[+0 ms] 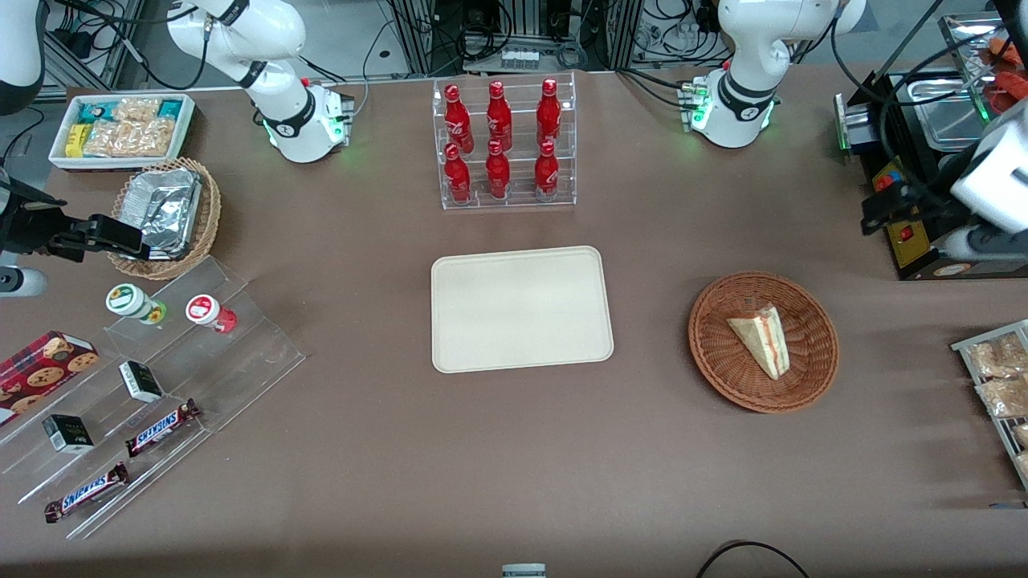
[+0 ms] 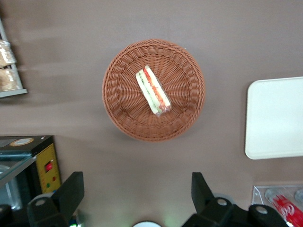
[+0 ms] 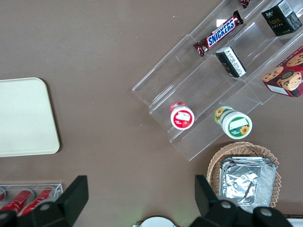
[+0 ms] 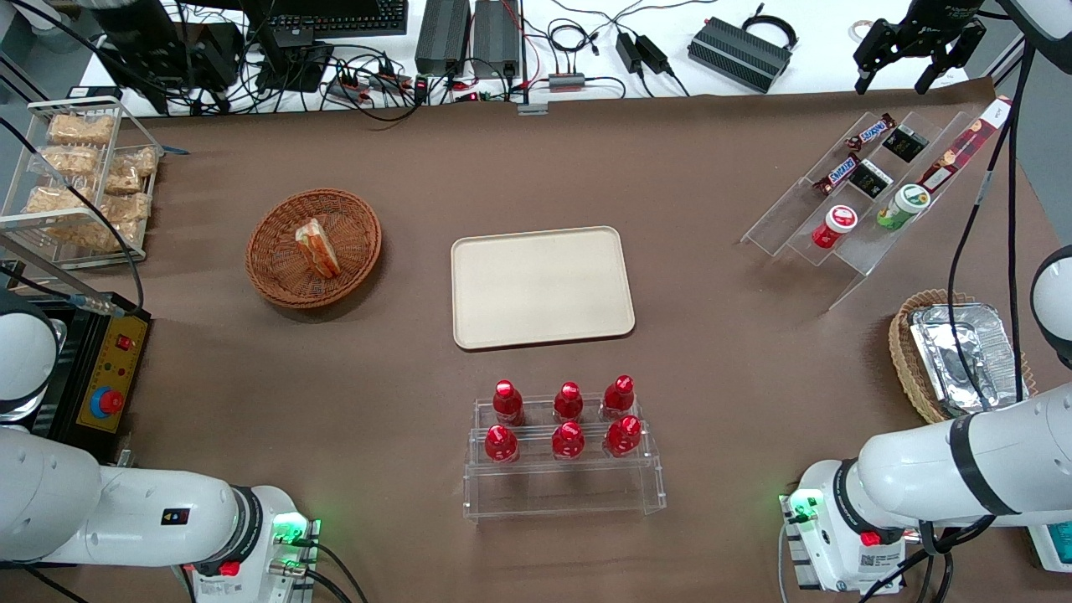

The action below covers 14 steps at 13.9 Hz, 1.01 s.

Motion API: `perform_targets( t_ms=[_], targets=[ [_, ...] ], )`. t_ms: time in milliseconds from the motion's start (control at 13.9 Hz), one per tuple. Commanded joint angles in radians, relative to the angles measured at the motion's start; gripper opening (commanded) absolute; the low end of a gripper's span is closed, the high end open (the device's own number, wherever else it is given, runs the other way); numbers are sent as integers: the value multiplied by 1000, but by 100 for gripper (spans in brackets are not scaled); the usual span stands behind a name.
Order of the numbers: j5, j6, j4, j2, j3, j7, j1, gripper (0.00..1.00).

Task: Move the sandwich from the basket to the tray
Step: 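Move the left gripper down over the wrapped sandwich in the wicker basket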

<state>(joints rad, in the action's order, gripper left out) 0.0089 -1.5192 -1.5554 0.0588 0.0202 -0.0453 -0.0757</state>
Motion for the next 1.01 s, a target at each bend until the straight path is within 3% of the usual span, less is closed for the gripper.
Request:
perform_targets(
  t_ms=[0, 360, 576, 935],
  targets=[
    [10, -158, -167, -22, 9, -65, -18, 100],
    [-3, -471, -406, -24, 3, -289, -24, 100],
    [3, -639, -506, -14, -2, -526, -48, 100],
    [13, -805, -641, 25, -2, -577, -52, 100]
  ],
)
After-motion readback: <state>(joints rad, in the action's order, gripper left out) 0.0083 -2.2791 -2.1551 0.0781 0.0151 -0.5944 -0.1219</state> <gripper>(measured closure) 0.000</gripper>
